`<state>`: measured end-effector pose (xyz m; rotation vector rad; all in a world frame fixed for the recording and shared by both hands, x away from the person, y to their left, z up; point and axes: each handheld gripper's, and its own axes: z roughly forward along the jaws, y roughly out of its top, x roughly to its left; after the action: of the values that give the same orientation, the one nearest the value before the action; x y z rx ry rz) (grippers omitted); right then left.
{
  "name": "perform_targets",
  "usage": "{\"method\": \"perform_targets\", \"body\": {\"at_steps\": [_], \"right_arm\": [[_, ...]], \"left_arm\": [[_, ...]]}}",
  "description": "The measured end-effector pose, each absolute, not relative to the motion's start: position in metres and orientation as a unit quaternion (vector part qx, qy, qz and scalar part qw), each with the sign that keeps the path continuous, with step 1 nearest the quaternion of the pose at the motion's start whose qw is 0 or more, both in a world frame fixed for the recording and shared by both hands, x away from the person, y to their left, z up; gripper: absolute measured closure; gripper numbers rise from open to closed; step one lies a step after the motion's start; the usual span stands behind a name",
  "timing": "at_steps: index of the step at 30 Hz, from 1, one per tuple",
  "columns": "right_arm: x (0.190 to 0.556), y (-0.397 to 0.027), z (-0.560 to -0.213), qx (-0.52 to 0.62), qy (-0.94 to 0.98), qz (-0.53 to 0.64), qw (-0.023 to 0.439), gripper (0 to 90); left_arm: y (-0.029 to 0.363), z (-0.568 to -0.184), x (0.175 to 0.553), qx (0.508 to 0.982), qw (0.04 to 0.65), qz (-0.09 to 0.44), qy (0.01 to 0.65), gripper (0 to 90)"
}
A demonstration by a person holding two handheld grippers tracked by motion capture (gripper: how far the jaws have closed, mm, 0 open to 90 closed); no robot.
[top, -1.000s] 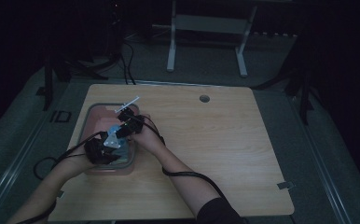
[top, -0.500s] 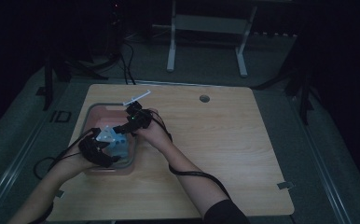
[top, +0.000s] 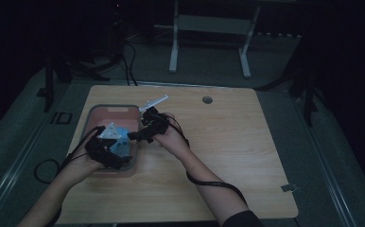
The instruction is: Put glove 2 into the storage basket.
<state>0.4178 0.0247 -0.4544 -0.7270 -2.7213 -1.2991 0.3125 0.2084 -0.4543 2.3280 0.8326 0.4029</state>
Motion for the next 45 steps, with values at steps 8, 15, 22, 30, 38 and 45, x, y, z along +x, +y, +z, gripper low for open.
{"method": "perform_targets", "body": {"at_steps": [8,15,22,30,38,45], "right_arm": [[0.408,-0.009,-0.460,-0.236,-0.876,-0.420,0.003,14.8],[0.401,-0.036,-0.476,-0.244,-0.880,-0.407,0.009,14.7],[0.400,-0.059,-0.489,-0.258,-0.879,-0.400,0.011,14.7],[0.397,-0.087,-0.496,-0.271,-0.876,-0.398,0.004,14.1],[0.390,-0.116,-0.504,-0.281,-0.875,-0.393,-0.003,13.8],[0.384,-0.142,-0.514,-0.285,-0.875,-0.391,-0.004,13.7]], "left_arm": [[0.189,-0.446,0.308,0.875,0.339,0.152,0.310,7.6],[0.166,-0.451,0.305,0.882,0.345,0.137,0.290,7.5],[0.139,-0.461,0.301,0.891,0.348,0.126,0.263,7.5],[0.109,-0.472,0.296,0.897,0.359,0.105,0.235,7.2],[0.085,-0.486,0.293,0.902,0.364,0.097,0.213,7.2],[0.066,-0.499,0.292,0.910,0.363,0.076,0.185,7.2]]}}
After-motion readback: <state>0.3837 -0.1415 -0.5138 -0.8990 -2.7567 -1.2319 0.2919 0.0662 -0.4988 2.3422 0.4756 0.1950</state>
